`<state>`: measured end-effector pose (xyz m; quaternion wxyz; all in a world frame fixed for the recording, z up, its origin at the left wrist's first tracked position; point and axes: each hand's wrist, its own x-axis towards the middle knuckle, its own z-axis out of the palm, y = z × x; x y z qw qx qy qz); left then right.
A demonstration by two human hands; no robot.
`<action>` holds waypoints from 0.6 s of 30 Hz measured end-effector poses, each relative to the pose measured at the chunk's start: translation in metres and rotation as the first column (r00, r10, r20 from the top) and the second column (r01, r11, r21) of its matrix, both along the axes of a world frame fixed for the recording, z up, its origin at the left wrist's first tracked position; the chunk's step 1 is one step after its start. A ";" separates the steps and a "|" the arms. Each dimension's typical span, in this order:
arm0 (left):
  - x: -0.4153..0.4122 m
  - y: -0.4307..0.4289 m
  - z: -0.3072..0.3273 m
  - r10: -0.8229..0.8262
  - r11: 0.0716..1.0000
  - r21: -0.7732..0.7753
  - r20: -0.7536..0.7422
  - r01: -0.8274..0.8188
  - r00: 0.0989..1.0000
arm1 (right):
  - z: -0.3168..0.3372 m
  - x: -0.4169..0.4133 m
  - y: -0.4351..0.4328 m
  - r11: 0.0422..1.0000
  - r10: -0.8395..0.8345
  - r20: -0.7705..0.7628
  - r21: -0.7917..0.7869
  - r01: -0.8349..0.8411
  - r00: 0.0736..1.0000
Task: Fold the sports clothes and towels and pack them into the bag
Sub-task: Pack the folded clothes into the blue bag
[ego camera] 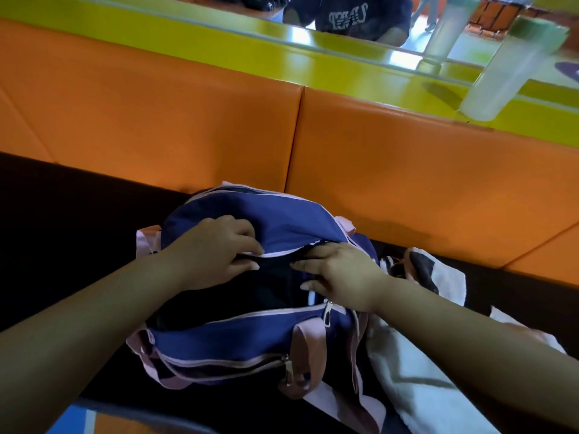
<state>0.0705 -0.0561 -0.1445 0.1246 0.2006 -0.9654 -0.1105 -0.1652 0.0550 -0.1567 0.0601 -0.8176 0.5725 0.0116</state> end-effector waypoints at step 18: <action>0.023 0.102 0.008 0.070 0.960 0.251 0.227 -0.128 0.971 | 0.004 0.041 0.046 0.958 0.101 0.027 0.265 -0.104 0.995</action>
